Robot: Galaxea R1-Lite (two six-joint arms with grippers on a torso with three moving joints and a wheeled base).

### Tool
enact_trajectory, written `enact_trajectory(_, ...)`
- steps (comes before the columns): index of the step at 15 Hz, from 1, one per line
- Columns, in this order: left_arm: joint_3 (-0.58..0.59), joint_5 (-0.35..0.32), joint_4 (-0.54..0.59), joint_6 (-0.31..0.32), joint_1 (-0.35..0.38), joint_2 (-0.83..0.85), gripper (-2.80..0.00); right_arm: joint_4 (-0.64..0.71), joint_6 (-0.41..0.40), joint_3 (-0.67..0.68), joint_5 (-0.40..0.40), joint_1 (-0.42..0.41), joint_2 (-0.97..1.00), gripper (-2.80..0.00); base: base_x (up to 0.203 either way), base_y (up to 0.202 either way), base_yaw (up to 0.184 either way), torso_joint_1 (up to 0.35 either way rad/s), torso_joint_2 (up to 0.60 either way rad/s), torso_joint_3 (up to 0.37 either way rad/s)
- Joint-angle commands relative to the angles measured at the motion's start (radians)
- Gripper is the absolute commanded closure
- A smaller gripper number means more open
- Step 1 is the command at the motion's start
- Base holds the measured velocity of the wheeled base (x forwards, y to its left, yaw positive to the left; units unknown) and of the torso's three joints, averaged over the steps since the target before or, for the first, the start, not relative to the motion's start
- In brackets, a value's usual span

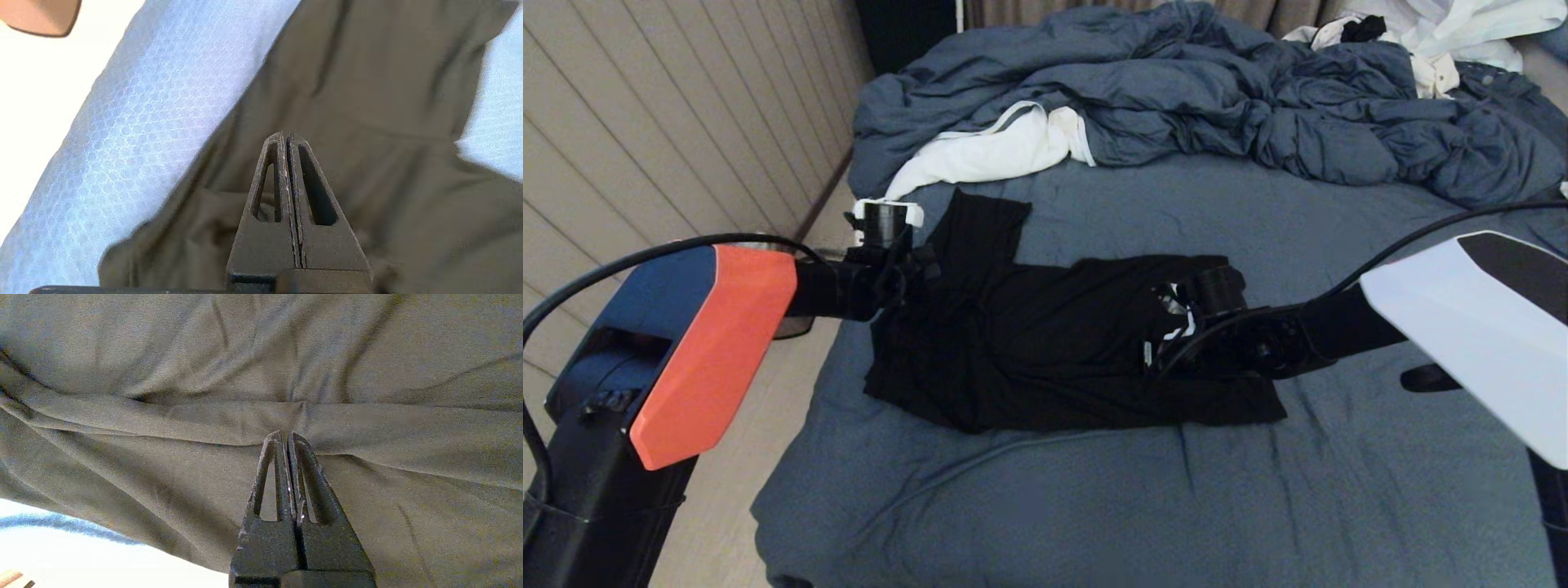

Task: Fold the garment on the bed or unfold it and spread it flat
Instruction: Fold the black T-shirt

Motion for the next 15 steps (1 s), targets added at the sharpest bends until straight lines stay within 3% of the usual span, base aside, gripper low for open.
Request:
enact_trajectory(1,0.052,0.032,0.002,-0.010,-0.022,-0.065,0.00,-0.001,0.001,0.007,0.002,0.000,-0.006,0.00,0.000,0.000,0.000,0.000,0.00,0.000)
enact_trajectory(7,0.558,-0.007,-0.003,-0.009,-0.030,-0.277,0.00,-0.001,0.003,0.013,0.002,0.003,-0.016,0.00,0.000,0.000,0.000,0.000,0.00,0.000)
enact_trajectory(9,0.679,-0.021,-0.015,-0.015,-0.029,-0.321,0.00,-0.001,0.002,0.014,0.002,0.003,-0.010,0.00,0.000,0.000,0.000,0.000,0.00,0.000)
enact_trajectory(10,0.691,-0.023,-0.044,-0.031,-0.029,-0.326,-2.80,-0.001,0.003,0.012,0.002,0.003,-0.008,0.00,0.000,0.000,0.000,0.000,0.00,0.000)
enact_trajectory(15,0.664,-0.025,-0.060,-0.032,-0.029,-0.312,-2.80,-0.001,0.001,0.014,0.002,0.003,-0.009,0.00,0.000,0.000,0.000,0.000,0.00,0.000)
